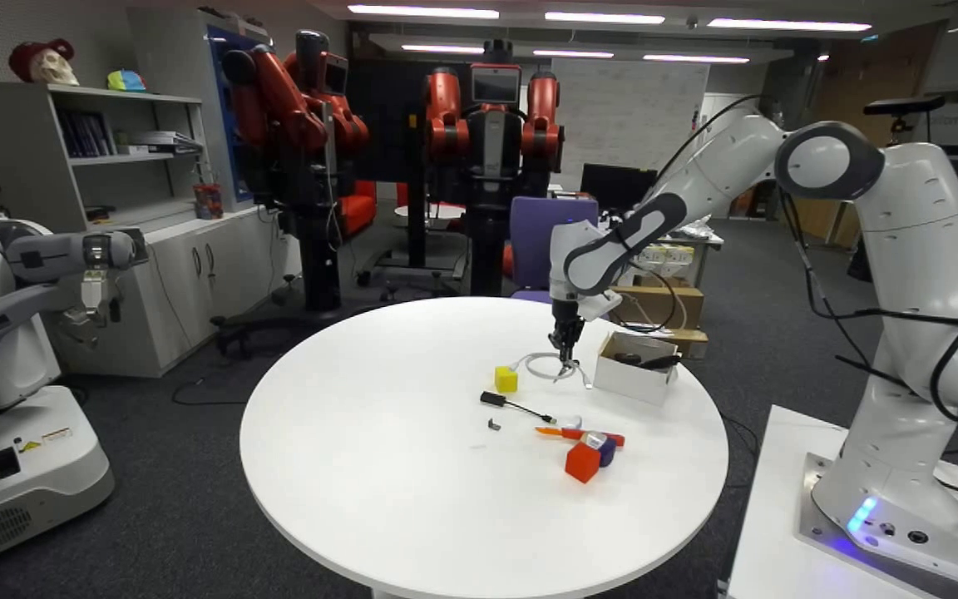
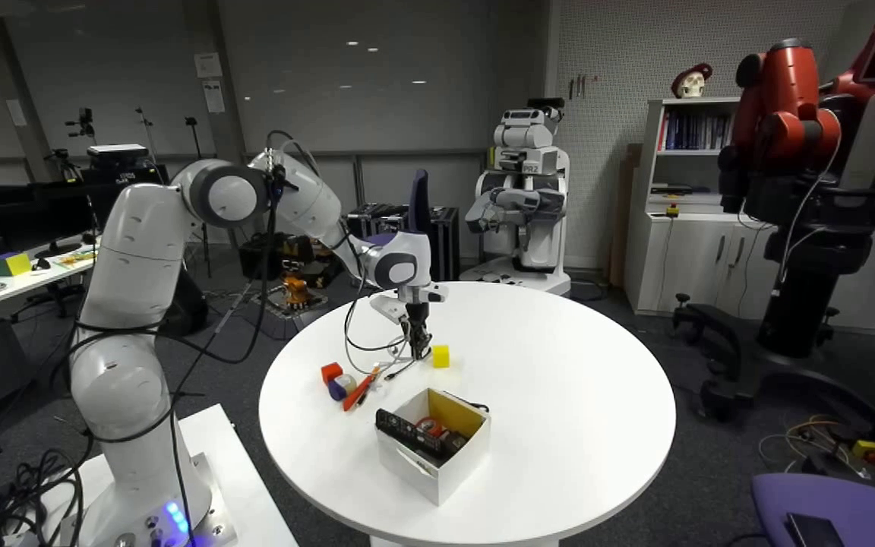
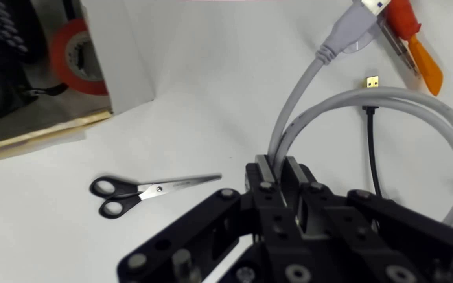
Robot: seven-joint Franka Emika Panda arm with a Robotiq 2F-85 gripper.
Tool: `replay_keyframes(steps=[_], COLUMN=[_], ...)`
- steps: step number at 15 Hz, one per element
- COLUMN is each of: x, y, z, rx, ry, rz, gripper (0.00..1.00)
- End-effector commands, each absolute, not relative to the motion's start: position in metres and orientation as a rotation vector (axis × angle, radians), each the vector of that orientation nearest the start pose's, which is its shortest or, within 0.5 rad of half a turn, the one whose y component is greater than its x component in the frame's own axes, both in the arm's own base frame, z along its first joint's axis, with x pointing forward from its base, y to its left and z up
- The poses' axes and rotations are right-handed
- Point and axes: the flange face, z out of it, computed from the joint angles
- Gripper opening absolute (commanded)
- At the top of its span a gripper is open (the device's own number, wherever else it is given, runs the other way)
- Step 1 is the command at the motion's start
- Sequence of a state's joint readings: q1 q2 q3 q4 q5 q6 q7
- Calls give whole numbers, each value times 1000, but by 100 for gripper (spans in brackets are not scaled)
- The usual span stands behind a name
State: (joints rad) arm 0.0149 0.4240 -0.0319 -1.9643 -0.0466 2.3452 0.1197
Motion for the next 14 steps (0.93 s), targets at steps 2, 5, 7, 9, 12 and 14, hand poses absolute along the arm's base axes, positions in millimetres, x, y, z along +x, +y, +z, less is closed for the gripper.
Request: replay_keyframes(steps=[2,5,7,9,12,14], x=[573,555,544,535,518,511], y=[-67,-122,-160,-193,-229,-241], z=[319,324,314,301,282,270], rx=[-3209,-3254,-3272,-3268,-3256,-3242], ry=[294,446,555,674,816,874], rz=[37,108,194,288,428,509], gripper=[3,3,3,3,3,3])
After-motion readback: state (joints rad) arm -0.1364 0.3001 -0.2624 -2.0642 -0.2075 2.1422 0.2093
